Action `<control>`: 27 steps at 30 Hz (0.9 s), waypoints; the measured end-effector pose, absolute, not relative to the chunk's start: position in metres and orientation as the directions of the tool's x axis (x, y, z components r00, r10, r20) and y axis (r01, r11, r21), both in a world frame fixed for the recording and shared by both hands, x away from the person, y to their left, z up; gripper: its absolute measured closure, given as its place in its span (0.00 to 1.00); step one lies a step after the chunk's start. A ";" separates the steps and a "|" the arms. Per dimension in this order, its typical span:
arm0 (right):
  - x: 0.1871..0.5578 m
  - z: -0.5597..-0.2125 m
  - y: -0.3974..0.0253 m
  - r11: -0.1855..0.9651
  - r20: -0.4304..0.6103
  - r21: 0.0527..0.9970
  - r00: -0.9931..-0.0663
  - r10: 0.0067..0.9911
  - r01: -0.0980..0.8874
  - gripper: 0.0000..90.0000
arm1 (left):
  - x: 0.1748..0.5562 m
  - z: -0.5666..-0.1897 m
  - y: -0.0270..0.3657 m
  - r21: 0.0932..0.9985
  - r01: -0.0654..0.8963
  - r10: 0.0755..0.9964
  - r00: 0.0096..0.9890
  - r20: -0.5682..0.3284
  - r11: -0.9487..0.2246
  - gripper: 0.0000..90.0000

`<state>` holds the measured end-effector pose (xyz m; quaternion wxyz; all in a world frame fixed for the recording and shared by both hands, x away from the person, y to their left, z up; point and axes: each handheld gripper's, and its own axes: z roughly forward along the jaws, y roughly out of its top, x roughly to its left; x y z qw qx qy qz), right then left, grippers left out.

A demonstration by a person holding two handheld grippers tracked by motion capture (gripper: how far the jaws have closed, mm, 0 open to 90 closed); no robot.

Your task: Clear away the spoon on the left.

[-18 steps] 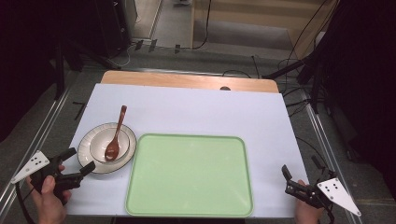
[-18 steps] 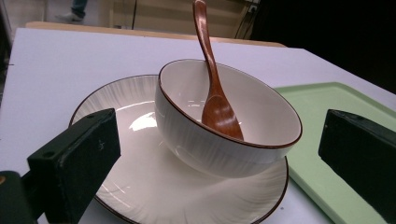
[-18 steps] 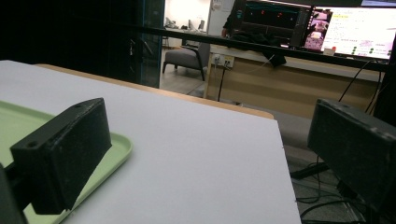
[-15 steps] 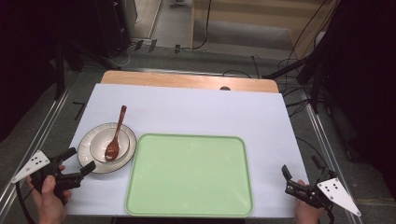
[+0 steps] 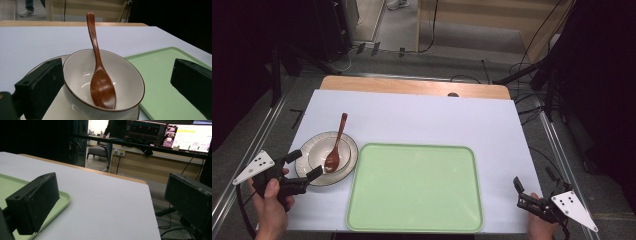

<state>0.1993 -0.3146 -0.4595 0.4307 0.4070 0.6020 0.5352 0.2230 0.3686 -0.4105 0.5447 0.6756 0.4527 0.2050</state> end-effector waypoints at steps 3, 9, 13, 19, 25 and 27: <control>0.199 -0.459 -0.314 0.100 -0.086 0.995 -0.298 0.951 0.030 0.00 | 0.227 -0.408 0.368 0.917 0.399 0.833 0.508 -0.221 0.000 0.00; 0.199 -0.460 -0.314 0.095 -0.082 0.995 -0.296 0.952 0.028 0.00 | 0.238 -0.398 0.363 0.913 0.407 0.828 0.515 -0.222 -0.009 0.00; 0.199 -0.460 -0.314 0.099 -0.086 0.995 -0.297 0.951 0.027 0.00 | 0.245 -0.393 0.360 0.911 0.412 0.823 0.520 -0.227 -0.009 0.00; 0.199 -0.460 -0.315 0.092 -0.080 0.995 -0.296 0.952 0.027 0.00 | 0.255 -0.388 0.355 0.907 0.420 0.819 0.526 -0.230 -0.015 0.00; 0.199 -0.460 -0.314 0.097 -0.085 0.995 -0.296 0.951 0.026 0.00 | 0.268 -0.383 0.351 0.905 0.426 0.815 0.526 -0.242 -0.006 0.00; 0.199 -0.460 -0.314 0.097 -0.085 0.995 -0.296 0.951 0.026 0.00 | 0.270 -0.382 0.350 0.905 0.426 0.815 0.527 -0.242 -0.007 0.00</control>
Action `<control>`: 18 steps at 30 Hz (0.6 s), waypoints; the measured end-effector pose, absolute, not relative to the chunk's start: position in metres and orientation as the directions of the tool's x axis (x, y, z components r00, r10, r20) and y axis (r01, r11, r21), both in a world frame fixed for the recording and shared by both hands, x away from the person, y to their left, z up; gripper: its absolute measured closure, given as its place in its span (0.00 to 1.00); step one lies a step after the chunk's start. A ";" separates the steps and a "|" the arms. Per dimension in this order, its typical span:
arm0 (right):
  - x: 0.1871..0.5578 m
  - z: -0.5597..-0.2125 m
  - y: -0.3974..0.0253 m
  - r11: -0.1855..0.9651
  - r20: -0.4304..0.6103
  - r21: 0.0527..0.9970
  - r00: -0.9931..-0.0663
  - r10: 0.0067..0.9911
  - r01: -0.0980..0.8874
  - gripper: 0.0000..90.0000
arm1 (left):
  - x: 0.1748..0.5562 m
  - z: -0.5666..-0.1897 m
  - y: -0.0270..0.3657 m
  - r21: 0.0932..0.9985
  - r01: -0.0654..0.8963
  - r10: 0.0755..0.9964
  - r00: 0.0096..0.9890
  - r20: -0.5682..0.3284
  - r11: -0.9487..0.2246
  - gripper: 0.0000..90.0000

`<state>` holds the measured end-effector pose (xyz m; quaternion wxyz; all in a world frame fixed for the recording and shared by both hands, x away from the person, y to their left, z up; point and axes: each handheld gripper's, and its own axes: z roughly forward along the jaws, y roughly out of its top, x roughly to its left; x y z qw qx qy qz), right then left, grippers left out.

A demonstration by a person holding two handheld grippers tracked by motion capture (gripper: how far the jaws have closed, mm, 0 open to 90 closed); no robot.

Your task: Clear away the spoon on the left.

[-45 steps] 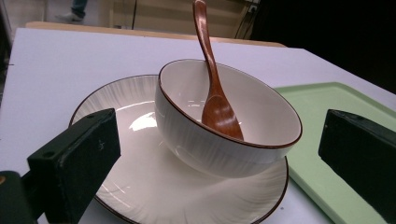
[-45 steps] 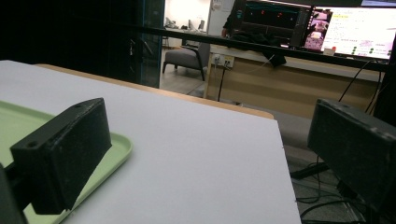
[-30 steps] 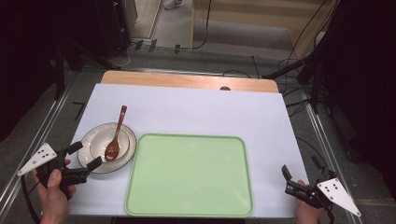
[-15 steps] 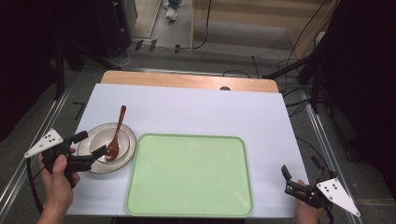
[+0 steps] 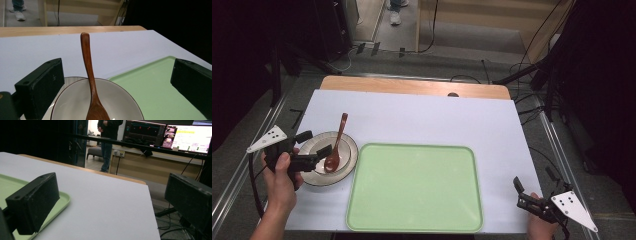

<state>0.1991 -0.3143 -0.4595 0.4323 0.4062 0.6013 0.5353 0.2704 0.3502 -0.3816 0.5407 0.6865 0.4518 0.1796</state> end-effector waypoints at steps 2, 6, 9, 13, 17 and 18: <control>0.199 -0.460 -0.315 0.095 -0.084 0.995 -0.297 0.951 0.023 0.00 | 0.273 -0.381 0.349 0.904 0.428 0.815 0.526 -0.242 -0.008 0.00; 0.199 -0.460 -0.315 0.094 -0.083 0.995 -0.297 0.951 0.023 0.00 | 0.276 -0.379 0.347 0.904 0.427 0.813 0.530 -0.242 -0.010 0.00; 0.199 -0.460 -0.314 0.096 -0.085 0.995 -0.296 0.951 0.024 0.00 | 0.281 -0.378 0.344 0.903 0.430 0.812 0.532 -0.242 -0.012 0.00; 0.199 -0.460 -0.315 0.093 -0.083 0.995 -0.297 0.951 0.022 0.00 | 0.290 -0.377 0.338 0.898 0.438 0.812 0.535 -0.235 -0.028 0.00; 0.199 -0.460 -0.314 0.096 -0.084 0.995 -0.295 0.952 0.024 0.00 | 0.296 -0.377 0.335 0.897 0.441 0.809 0.536 -0.241 -0.025 0.00; 0.199 -0.460 -0.314 0.096 -0.084 0.995 -0.295 0.952 0.024 0.00 | 0.298 -0.377 0.334 0.896 0.443 0.808 0.537 -0.241 -0.027 0.00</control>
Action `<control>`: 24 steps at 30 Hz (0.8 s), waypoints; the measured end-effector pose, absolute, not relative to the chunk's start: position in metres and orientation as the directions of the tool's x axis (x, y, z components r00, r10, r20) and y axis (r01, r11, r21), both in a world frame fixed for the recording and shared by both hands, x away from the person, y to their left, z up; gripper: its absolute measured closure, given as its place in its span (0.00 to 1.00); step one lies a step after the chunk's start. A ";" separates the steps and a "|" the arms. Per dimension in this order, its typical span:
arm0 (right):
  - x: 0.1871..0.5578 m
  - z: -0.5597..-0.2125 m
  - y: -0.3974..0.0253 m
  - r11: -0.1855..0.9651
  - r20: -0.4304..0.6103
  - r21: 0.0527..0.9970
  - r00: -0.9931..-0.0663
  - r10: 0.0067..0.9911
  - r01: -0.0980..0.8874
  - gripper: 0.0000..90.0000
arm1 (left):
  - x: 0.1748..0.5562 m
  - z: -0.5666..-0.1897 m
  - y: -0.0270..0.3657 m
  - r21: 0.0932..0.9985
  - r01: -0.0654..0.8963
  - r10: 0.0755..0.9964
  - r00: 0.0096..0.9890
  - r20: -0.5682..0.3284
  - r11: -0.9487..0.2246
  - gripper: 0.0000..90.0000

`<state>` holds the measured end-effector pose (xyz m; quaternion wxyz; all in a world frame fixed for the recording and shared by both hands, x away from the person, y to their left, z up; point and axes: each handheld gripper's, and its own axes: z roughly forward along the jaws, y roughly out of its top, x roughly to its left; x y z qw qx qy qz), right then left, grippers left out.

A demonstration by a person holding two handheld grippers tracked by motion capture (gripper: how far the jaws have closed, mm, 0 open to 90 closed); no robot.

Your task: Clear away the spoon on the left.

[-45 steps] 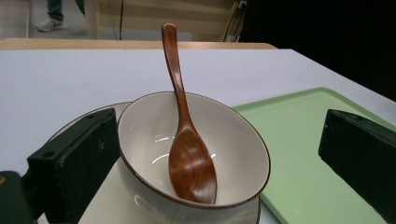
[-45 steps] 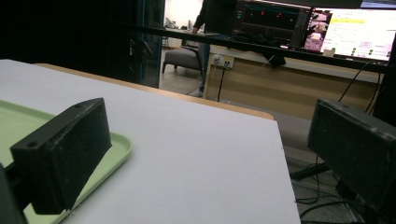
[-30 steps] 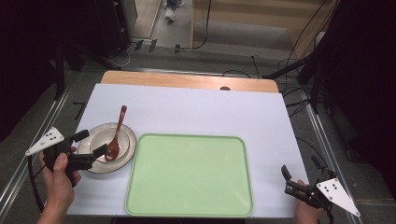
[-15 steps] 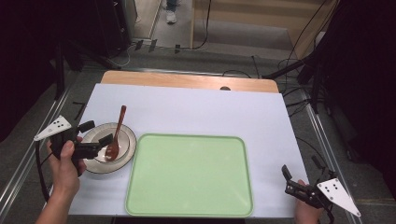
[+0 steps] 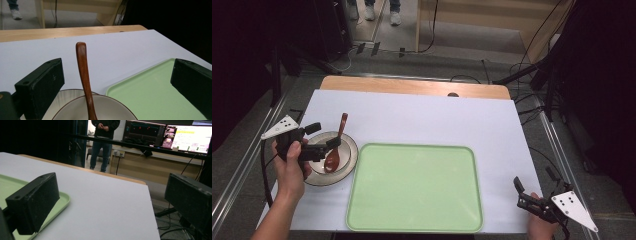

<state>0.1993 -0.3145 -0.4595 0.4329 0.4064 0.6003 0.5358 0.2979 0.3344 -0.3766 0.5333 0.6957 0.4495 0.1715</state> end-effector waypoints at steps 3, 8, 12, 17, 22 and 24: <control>0.199 -0.460 -0.315 0.092 -0.082 0.996 -0.296 0.952 0.021 0.00 | 0.304 -0.378 0.332 0.892 0.451 0.809 0.533 -0.247 -0.025 0.00; 0.199 -0.459 -0.315 0.091 -0.080 0.996 -0.296 0.952 0.022 0.00 | 0.310 -0.379 0.330 0.890 0.456 0.811 0.530 -0.248 -0.026 0.00; 0.199 -0.459 -0.315 0.093 -0.082 0.995 -0.297 0.951 0.022 0.00 | 0.317 -0.379 0.326 0.883 0.468 0.812 0.527 -0.253 -0.028 0.00; 0.199 -0.459 -0.315 0.091 -0.081 0.996 -0.296 0.952 0.022 0.00 | 0.324 -0.378 0.324 0.877 0.480 0.809 0.524 -0.266 -0.022 0.00; 0.199 -0.459 -0.315 0.091 -0.081 0.996 -0.297 0.951 0.020 0.00 | 0.336 -0.379 0.323 0.855 0.519 0.820 0.494 -0.289 -0.011 0.00; 0.199 -0.459 -0.315 0.089 -0.080 0.996 -0.297 0.951 0.019 0.00 | 0.338 -0.379 0.323 0.851 0.526 0.818 0.494 -0.296 -0.010 0.00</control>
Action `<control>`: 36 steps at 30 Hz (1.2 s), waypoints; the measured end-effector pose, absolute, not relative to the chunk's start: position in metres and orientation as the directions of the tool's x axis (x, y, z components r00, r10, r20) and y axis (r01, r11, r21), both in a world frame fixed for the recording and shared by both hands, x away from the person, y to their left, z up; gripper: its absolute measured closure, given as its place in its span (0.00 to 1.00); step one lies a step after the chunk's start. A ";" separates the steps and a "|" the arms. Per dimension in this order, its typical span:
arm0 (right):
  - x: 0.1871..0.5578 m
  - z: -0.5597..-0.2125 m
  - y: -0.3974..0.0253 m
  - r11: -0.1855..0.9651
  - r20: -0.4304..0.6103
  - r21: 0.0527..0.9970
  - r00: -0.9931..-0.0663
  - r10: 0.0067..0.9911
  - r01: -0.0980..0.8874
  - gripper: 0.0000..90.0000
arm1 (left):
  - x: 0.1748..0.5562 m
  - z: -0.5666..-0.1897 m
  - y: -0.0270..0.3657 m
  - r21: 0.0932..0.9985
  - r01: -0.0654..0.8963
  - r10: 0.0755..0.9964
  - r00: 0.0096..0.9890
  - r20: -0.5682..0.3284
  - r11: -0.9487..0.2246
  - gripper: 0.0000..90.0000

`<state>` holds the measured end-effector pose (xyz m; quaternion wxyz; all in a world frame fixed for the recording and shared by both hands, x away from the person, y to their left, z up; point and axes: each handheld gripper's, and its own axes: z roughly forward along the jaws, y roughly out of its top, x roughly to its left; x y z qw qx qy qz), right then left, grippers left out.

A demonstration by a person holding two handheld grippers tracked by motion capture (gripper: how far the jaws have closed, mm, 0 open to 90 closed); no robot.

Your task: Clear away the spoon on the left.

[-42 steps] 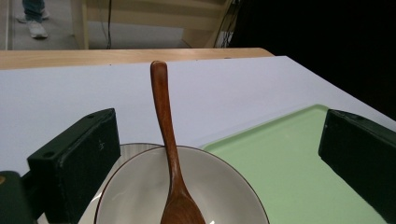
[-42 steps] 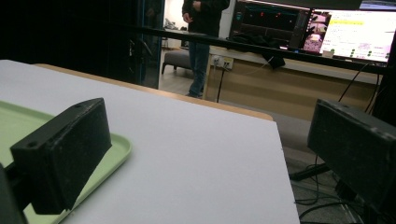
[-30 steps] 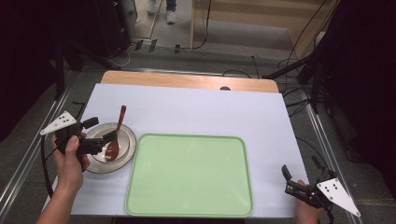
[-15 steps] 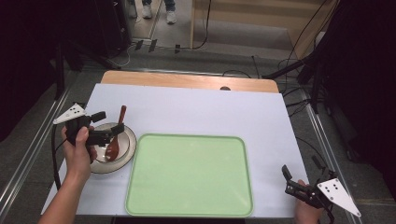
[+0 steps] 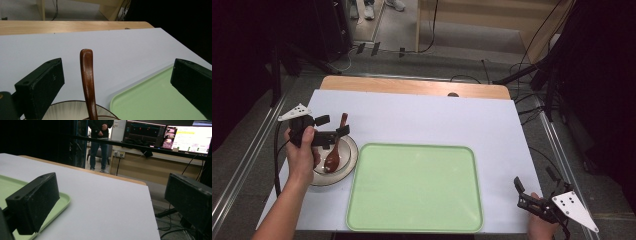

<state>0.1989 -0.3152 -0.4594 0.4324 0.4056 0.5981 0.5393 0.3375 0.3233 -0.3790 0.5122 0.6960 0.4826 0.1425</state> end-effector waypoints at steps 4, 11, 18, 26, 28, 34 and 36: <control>0.199 -0.459 -0.316 0.088 -0.079 0.996 -0.300 0.951 0.018 0.00 | 0.344 -0.380 0.322 0.827 0.562 0.831 0.462 -0.312 -0.002 0.01; 0.199 -0.459 -0.316 0.089 -0.080 0.996 -0.299 0.951 0.018 0.00 | 0.358 -0.387 0.319 0.747 0.665 0.878 0.358 -0.319 0.000 0.21; 0.199 -0.459 -0.316 0.089 -0.079 0.996 -0.300 0.951 0.017 0.00 | 0.366 -0.389 0.322 0.687 0.726 0.880 0.303 -0.365 0.035 0.44; 0.199 -0.459 -0.316 0.089 -0.080 0.996 -0.298 0.951 0.016 0.00 | 0.369 -0.392 0.321 0.637 0.770 0.872 0.286 -0.397 0.038 0.65; 0.198 -0.459 -0.316 0.089 -0.080 0.996 -0.298 0.951 0.016 0.00 | 0.371 -0.394 0.320 0.608 0.794 0.866 0.282 -0.412 0.030 0.68; 0.199 -0.459 -0.315 0.091 -0.082 0.996 -0.300 0.951 0.017 0.00 | 0.372 -0.397 0.317 0.583 0.813 0.878 0.278 -0.390 0.002 0.74; 0.199 -0.459 -0.315 0.090 -0.081 0.996 -0.299 0.951 0.017 0.00 | 0.371 -0.396 0.318 0.588 0.809 0.881 0.276 -0.383 0.002 0.85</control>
